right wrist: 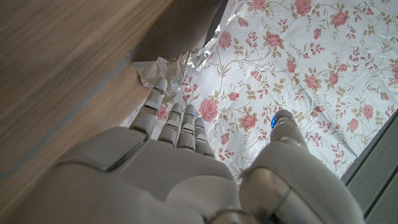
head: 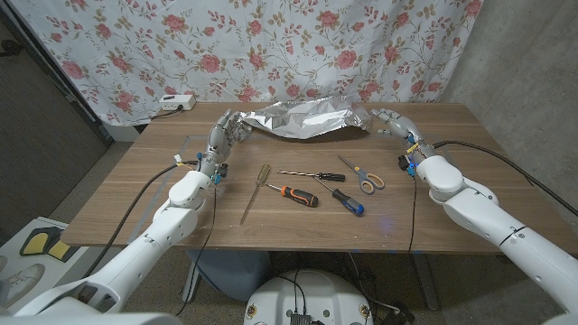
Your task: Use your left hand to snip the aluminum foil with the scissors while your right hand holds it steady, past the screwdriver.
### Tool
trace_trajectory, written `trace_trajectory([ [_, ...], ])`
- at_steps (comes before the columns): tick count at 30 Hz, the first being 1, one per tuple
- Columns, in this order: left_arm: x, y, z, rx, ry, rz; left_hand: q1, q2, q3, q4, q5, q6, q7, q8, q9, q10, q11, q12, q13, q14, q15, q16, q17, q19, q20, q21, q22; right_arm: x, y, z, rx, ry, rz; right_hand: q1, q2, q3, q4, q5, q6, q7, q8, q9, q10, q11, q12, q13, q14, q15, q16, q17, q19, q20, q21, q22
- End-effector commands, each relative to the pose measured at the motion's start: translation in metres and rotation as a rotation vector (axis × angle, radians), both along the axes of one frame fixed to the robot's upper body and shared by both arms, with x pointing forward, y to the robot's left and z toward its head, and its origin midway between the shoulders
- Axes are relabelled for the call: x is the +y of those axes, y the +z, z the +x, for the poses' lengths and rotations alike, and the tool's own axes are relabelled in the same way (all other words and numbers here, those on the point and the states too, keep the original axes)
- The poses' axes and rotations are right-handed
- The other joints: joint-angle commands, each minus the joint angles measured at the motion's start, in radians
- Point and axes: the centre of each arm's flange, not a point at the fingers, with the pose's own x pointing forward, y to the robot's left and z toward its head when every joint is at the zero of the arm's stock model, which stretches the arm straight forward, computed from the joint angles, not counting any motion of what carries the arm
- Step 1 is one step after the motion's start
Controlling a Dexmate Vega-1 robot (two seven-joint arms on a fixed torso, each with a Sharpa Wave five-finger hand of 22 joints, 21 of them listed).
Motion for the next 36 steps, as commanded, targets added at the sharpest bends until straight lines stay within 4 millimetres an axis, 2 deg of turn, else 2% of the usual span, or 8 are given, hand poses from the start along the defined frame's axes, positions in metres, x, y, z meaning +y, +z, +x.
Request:
trace_trajectory([
  [1, -0.004, -0.004, 0.003, 0.004, 0.002, 0.023, 0.008, 0.000, -0.004, -0.002, 0.002, 0.024, 0.004, 0.009, 0.003, 0.003, 0.002, 0.007, 0.002, -0.007, 0.000, 0.003, 0.005, -0.006, 0.002, -0.003, 0.005, 0.005, 0.005, -0.007, 0.023, -0.072, -0.121, 0.015, -0.003, 0.005, 0.001, -0.003, 0.007, 0.020, 0.004, 0.000, 0.010, -0.003, 0.002, 0.001, 0.009, 0.000, 0.005, -0.001, 0.008, -0.002, -0.003, 0.004],
  [13, -0.009, -0.009, 0.005, 0.013, 0.001, 0.024, 0.009, 0.001, -0.005, -0.003, 0.002, 0.025, 0.002, 0.008, 0.003, 0.005, 0.004, 0.008, 0.002, -0.007, 0.000, 0.003, 0.005, -0.005, 0.002, -0.003, 0.005, 0.007, 0.005, -0.012, 0.036, -0.132, -0.196, 0.035, 0.002, 0.009, 0.001, -0.007, 0.004, 0.021, -0.001, 0.000, 0.014, -0.008, 0.000, 0.003, -0.006, -0.001, -0.004, 0.000, 0.008, -0.001, -0.014, 0.004],
  [19, -0.011, -0.010, 0.004, 0.013, 0.001, 0.024, 0.010, 0.002, -0.005, -0.003, 0.002, 0.024, 0.003, 0.007, 0.003, 0.005, 0.000, 0.008, 0.002, -0.007, 0.001, 0.004, 0.005, -0.005, 0.001, -0.003, 0.005, 0.007, 0.002, -0.015, 0.035, -0.171, -0.230, 0.047, 0.002, 0.009, 0.004, -0.011, 0.027, 0.024, 0.005, 0.001, 0.036, -0.012, 0.006, 0.007, 0.009, -0.005, -0.001, 0.001, 0.026, -0.010, -0.016, 0.006],
  [28, -0.011, -0.011, 0.004, 0.016, 0.000, 0.021, 0.010, 0.002, -0.006, -0.003, 0.002, 0.025, 0.002, 0.007, 0.003, 0.005, 0.000, 0.008, 0.002, -0.007, 0.000, 0.004, 0.005, -0.006, 0.001, -0.004, 0.005, 0.013, 0.006, -0.028, 0.016, -0.234, -0.295, 0.052, 0.000, 0.007, 0.006, -0.014, 0.044, 0.026, 0.009, 0.001, 0.052, -0.012, 0.011, 0.009, 0.018, -0.007, 0.001, 0.002, 0.029, -0.011, -0.021, 0.007],
  [36, -0.009, -0.016, 0.007, 0.032, -0.001, 0.021, 0.011, 0.003, -0.007, -0.003, 0.002, 0.025, 0.001, 0.006, 0.003, 0.006, -0.001, 0.008, 0.002, -0.007, 0.000, 0.004, 0.005, -0.006, 0.001, -0.004, 0.005, 0.014, 0.001, -0.031, 0.021, -0.275, -0.328, 0.051, -0.004, 0.001, 0.011, -0.017, 0.061, 0.022, 0.013, 0.001, 0.074, -0.018, 0.018, 0.012, 0.021, -0.009, 0.001, 0.004, 0.031, -0.012, -0.027, 0.008],
])
